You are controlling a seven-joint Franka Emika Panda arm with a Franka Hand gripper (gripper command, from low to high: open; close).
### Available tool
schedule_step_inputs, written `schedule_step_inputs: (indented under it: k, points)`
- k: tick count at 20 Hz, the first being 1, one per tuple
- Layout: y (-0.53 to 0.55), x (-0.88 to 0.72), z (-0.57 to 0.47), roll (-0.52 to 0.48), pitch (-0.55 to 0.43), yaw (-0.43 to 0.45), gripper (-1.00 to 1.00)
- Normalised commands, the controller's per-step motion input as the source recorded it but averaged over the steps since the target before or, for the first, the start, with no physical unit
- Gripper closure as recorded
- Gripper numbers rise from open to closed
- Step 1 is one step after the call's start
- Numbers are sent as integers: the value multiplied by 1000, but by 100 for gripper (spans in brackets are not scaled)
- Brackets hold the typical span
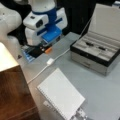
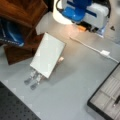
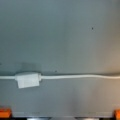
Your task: Turn off the lamps. Pick up the book. Place the book on the shelf position.
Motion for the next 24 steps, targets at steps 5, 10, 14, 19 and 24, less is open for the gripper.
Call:
schedule_step_inputs:
  k: [5,10,14,19,24]
  points:
    - [-32,-51,-5,-24,-13,226,-100]
    - [-71,-258,-55,12,-5,136,-100]
    - [-1,-484,-81,29,-21,52,-100]
    - [183,-592,-157,30,-113,3,-100]
    - [392,-573,-349,80,-216,-51,-100]
